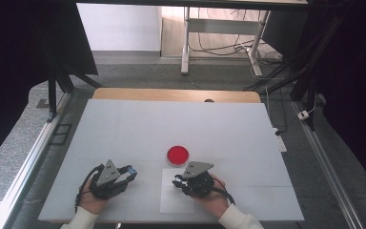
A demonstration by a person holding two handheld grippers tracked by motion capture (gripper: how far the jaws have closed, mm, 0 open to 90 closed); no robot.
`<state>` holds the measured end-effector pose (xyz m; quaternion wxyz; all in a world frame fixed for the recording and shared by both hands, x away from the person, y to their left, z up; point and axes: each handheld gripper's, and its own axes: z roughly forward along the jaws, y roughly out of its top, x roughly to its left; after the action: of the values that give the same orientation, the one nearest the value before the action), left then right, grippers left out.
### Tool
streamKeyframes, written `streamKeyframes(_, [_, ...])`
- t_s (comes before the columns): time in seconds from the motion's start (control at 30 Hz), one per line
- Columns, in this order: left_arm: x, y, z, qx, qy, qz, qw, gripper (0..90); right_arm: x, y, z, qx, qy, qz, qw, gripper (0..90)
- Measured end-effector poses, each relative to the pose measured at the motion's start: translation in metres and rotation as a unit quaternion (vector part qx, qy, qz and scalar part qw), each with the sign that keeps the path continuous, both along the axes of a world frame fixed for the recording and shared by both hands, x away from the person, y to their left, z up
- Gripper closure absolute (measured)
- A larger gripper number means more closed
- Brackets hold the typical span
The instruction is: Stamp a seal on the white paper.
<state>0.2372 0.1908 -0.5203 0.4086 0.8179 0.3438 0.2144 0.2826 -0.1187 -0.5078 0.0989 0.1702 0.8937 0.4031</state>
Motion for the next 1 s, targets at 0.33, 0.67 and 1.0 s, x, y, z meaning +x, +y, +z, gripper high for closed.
streamKeyframes(0.33, [0.000, 0.000, 0.000, 0.000, 0.000, -0.001, 1.0000, 64.6, 0.005, -0.007, 0.005, 0.027, 0.010, -0.013, 0.9995, 75.1])
streamKeyframes(0.67, [0.000, 0.000, 0.000, 0.000, 0.000, -0.002, 1.0000, 64.6, 0.007, -0.011, 0.007, 0.049, 0.016, -0.020, 0.9985, 75.1])
streamKeyframes(1.0, [0.000, -0.001, 0.000, 0.002, 0.001, -0.003, 1.0000, 64.6, 0.014, -0.024, 0.016, 0.109, 0.034, -0.053, 0.9921, 75.1])
